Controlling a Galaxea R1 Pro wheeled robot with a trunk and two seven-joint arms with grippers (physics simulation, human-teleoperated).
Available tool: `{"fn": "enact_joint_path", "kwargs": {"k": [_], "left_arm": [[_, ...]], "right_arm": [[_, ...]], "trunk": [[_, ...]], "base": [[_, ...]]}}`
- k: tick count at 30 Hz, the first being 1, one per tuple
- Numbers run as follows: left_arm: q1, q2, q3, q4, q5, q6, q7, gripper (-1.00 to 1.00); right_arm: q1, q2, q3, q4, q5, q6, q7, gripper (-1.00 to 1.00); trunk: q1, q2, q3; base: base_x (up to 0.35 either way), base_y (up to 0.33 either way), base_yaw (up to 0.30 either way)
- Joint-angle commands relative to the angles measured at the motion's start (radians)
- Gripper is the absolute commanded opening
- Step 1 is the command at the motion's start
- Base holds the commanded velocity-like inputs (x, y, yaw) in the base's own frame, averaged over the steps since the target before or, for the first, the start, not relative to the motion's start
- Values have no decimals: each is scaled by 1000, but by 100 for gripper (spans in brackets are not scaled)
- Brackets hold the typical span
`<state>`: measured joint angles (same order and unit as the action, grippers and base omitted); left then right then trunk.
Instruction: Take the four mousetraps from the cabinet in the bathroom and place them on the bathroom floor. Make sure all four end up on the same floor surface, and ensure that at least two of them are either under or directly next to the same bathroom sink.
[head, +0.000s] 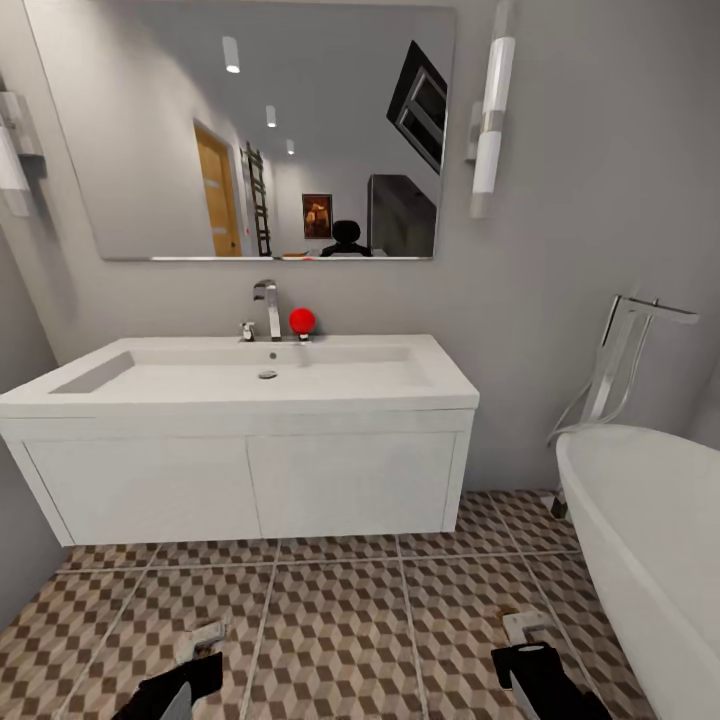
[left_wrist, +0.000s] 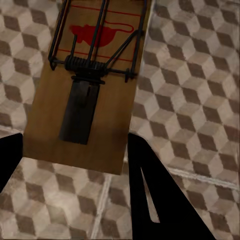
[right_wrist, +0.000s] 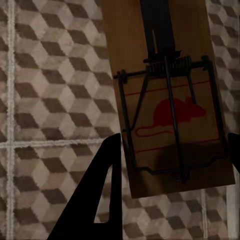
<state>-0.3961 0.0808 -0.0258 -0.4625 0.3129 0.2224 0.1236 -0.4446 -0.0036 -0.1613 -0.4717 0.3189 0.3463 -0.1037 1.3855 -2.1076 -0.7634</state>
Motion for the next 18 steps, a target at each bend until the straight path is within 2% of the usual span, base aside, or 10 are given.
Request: {"fn": "enact_joint_path", "kwargs": {"k": [1, 3, 6, 8, 11, 13, 14, 15, 18], "left_arm": [[0, -2, -3, -35, -27, 41, 4, -100], [0, -11, -3, -110, -79, 101, 4, -100], [0, -15, -4, -196, -103, 126, 4, -100], [0, -16, -5, -234, -108, 138, 4, -100], [0, -17, -4, -302, -110, 212, 4, -100], [0, -18, -4, -326, -110, 239, 5, -100], [0, -18, -4, -346, -111, 253, 6, -100], [0, -21, -5, -377, -111, 265, 6, -100], [0, -31, -5, -386, -112, 269, 7, -100]], "right_arm": [[0, 7, -3, -10, 3, 14, -3, -100], [0, 23, -3, -20, 2, 21, -11, -100], [0, 42, -3, -25, -4, 22, -18, -100], [0, 46, -3, -26, -8, 22, -22, -100], [0, 52, -4, -27, -12, 22, -28, -100], [0, 57, -4, -27, -13, 22, -29, -100], [0, 66, -4, -27, -13, 21, -29, -100], [1, 90, -3, -28, -14, 21, -30, -100], [3, 109, -4, -29, -14, 14, -30, -100]], "trunk": [[0, 0, -1], [0, 0, -1], [0, 0, -1], [0, 0, -1], [0, 0, -1], [0, 0, -1], [0, 0, -1], [4, -7, -4], [15, -28, -14]], "base": [[0, 0, 0], [0, 0, 0], [0, 0, 0], [0, 0, 0], [0, 0, 0], [0, 0, 0], [0, 0, 0], [0, 0, 0], [0, 0, 0]]}}
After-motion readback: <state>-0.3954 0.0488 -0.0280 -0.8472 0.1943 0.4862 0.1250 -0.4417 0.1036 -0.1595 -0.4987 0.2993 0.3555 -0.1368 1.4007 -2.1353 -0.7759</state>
